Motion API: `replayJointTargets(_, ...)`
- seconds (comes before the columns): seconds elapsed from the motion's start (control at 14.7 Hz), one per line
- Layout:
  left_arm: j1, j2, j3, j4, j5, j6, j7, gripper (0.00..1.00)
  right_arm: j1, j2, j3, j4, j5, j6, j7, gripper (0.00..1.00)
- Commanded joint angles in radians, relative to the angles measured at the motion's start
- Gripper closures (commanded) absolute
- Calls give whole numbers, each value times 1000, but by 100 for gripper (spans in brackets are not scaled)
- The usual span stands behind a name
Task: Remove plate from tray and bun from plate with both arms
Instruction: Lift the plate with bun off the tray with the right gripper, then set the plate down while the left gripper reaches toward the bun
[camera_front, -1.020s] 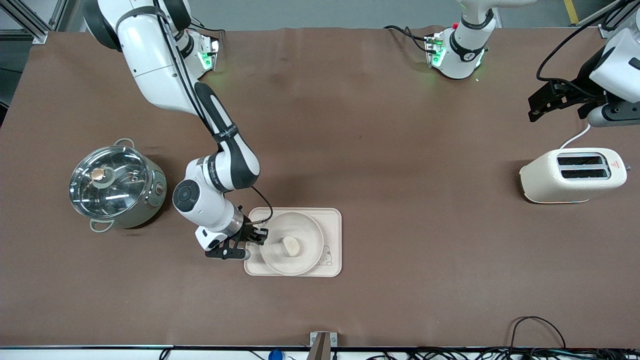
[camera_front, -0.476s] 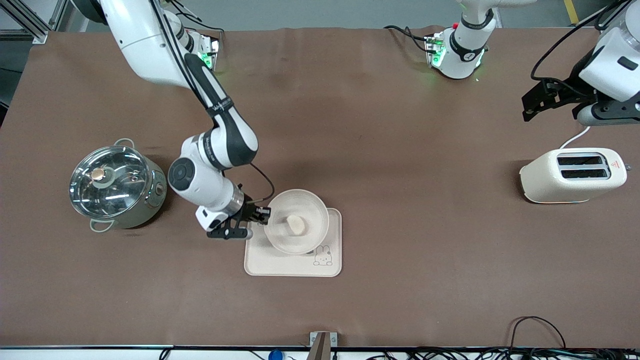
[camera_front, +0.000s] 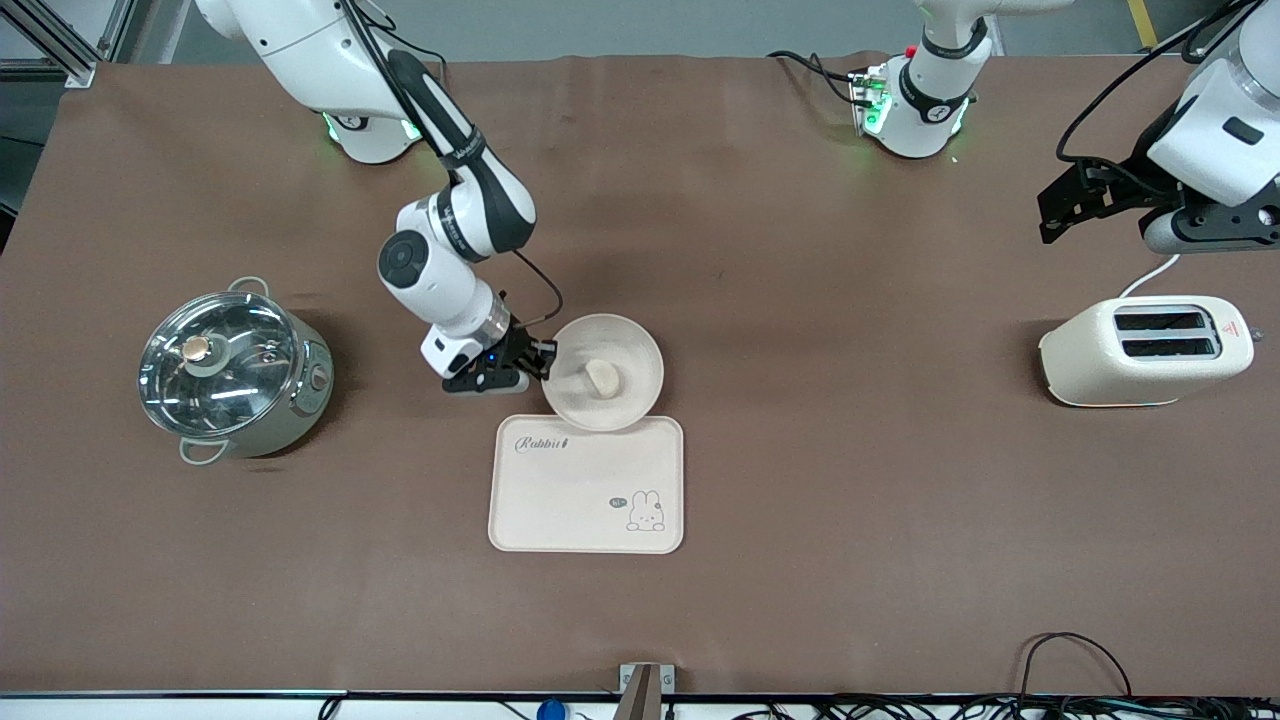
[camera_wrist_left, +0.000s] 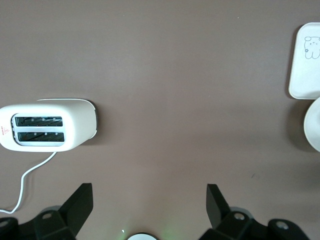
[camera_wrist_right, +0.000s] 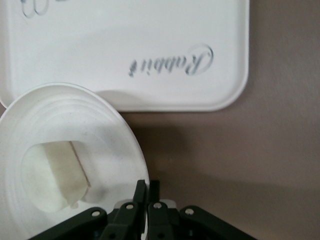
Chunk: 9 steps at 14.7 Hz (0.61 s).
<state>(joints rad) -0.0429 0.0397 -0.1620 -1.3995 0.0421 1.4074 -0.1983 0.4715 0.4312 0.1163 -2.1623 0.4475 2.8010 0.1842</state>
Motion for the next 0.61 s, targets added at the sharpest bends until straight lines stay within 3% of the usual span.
replayJointTargets(0.0,3,-3,-11,-4,25,10,-7,0,-11,-60,43,-114,27,69,-20,100)
replayJointTargets(0.27,1,-1,-13,-6,24,12,-9,0,-8,-57,49,-145,27,130,-20,100)
replayJointTargets(0.41,-5,2,-13,-6,24,15,-10,0,-8,-54,49,-149,28,130,-19,91)
replayJointTargets(0.48,-5,11,-13,-6,18,21,-10,0,-10,-54,49,-151,28,129,-17,76)
replayJointTargets(0.54,-8,19,-20,-6,10,31,-10,0,-11,-54,49,-151,30,126,-15,38)
